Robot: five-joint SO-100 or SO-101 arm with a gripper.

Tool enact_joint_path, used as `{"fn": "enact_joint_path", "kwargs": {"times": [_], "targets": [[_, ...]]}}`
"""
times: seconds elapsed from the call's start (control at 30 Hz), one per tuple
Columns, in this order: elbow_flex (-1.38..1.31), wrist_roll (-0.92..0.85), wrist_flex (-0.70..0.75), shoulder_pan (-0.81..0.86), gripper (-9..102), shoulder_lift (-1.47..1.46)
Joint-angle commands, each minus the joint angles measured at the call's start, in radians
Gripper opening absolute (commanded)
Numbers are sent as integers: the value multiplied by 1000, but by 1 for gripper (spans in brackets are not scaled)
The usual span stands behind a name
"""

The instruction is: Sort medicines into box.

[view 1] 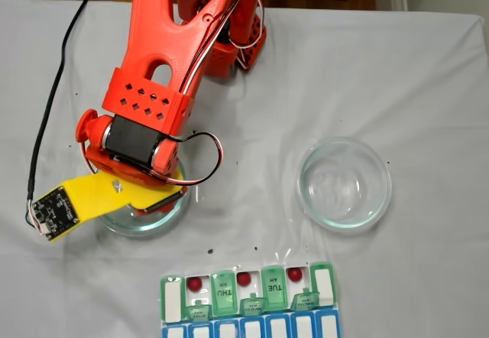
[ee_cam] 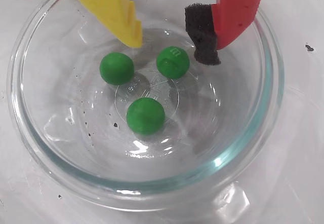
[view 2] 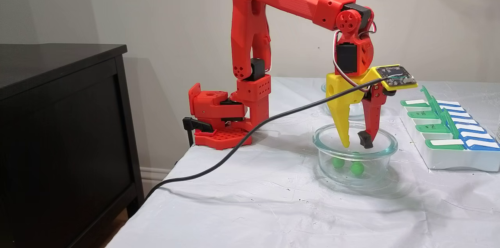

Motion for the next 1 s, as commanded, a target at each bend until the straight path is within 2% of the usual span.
{"fn": "enact_joint_path", "kwargs": {"times": [0.0,0.97], "targets": [[-48,-37,23,-17,18,0],[-153,-107,60,12,18,-32]]}}
